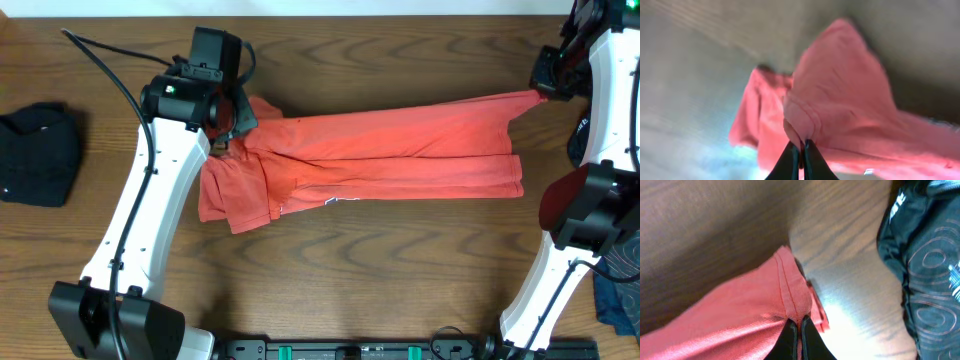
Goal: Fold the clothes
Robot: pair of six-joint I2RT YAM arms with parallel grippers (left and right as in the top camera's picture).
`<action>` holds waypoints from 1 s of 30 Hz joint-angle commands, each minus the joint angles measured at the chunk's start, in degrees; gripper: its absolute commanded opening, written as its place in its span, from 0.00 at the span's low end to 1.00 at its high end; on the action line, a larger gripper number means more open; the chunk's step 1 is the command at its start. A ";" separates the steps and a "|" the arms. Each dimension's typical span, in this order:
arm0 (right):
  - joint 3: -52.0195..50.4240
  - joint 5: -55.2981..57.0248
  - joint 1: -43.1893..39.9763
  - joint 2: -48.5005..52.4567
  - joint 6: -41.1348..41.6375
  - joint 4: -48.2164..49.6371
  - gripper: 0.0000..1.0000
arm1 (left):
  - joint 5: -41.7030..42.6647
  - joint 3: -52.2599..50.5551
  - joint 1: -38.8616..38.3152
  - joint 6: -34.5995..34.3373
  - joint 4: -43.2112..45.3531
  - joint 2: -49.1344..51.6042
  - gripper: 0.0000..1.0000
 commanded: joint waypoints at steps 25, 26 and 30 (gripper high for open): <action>-8.11 -4.11 1.68 -1.38 0.70 -10.16 0.01 | -2.19 -19.63 0.20 0.48 -3.52 -0.85 0.06; -9.40 -4.11 1.68 -1.38 0.70 -9.86 0.01 | -2.16 -19.82 0.20 0.48 -3.48 -0.85 0.06; -14.27 -4.09 1.46 -1.38 0.70 -8.76 0.02 | -2.19 -19.82 0.20 0.52 -3.28 -0.85 0.06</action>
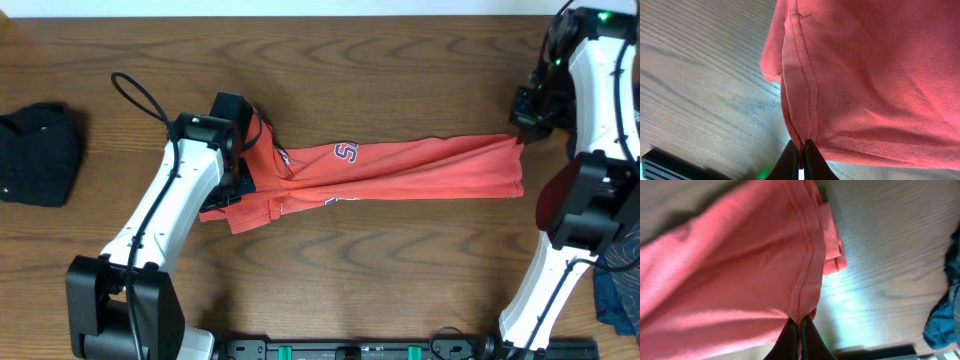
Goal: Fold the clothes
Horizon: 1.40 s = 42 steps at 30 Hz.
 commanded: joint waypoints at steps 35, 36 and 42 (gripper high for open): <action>6.86 -3.93 -0.50 -1.33 -1.79 17.97 0.02 | -1.75 -0.35 0.20 0.52 0.72 -0.83 0.06; 7.67 -4.13 -0.42 -1.33 -2.29 18.21 0.01 | -1.75 -0.35 0.20 0.55 0.72 -0.83 0.06; 7.48 -4.11 -0.17 -1.20 -3.74 18.80 0.01 | -1.77 -0.35 0.20 0.52 0.76 -0.83 0.06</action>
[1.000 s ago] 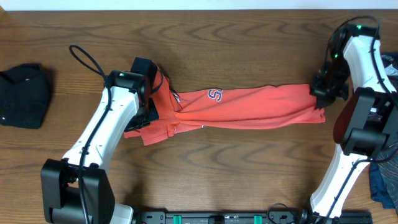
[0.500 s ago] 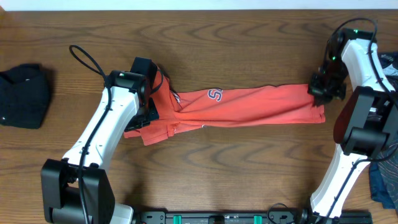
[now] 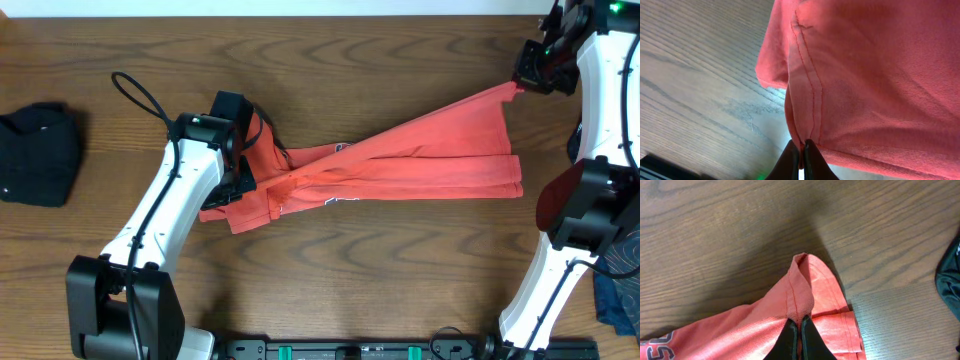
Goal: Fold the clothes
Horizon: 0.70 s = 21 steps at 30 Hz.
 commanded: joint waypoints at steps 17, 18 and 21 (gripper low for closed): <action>-21.81 0.39 -1.97 -1.03 1.95 7.04 0.01 | -1.79 -0.33 0.24 0.57 -0.66 -0.83 0.06; -22.27 0.39 -2.60 -1.03 1.95 7.13 0.01 | -1.79 -0.33 0.24 0.55 -0.66 -0.83 0.06; -22.36 0.42 -5.01 -1.03 1.95 6.21 0.02 | -1.79 -0.33 0.24 0.57 -0.63 -0.83 0.06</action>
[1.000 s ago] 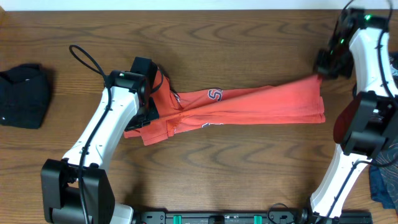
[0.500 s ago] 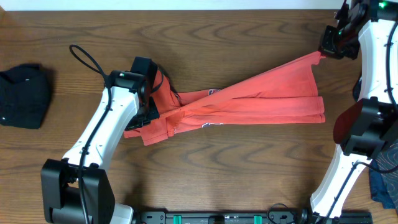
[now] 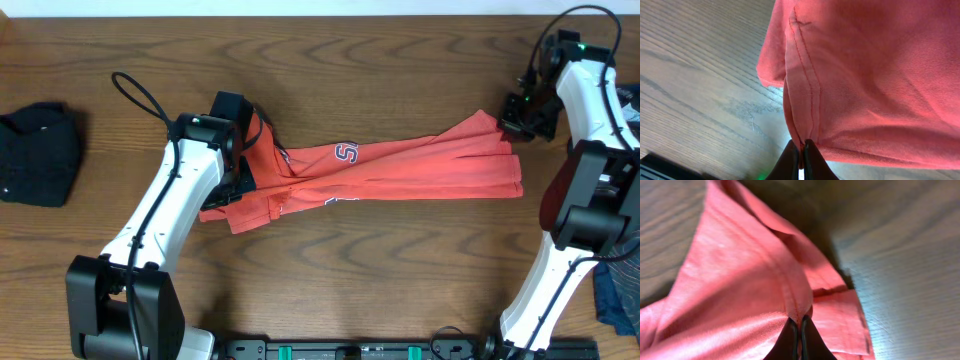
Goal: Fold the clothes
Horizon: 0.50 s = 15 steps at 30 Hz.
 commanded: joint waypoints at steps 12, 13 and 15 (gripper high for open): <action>-0.07 -1.97 -8.31 -1.01 -0.13 -2.75 0.01 | -1.77 -0.28 0.24 0.57 -0.44 -0.83 0.06; -0.07 -1.97 -7.67 -1.01 -0.15 -2.64 0.02 | -1.75 -0.28 0.24 0.55 -0.46 -0.83 0.06; -0.07 -1.97 -6.54 -1.01 -0.57 -2.54 0.01 | -1.75 -0.28 0.24 0.55 -0.46 -0.83 0.06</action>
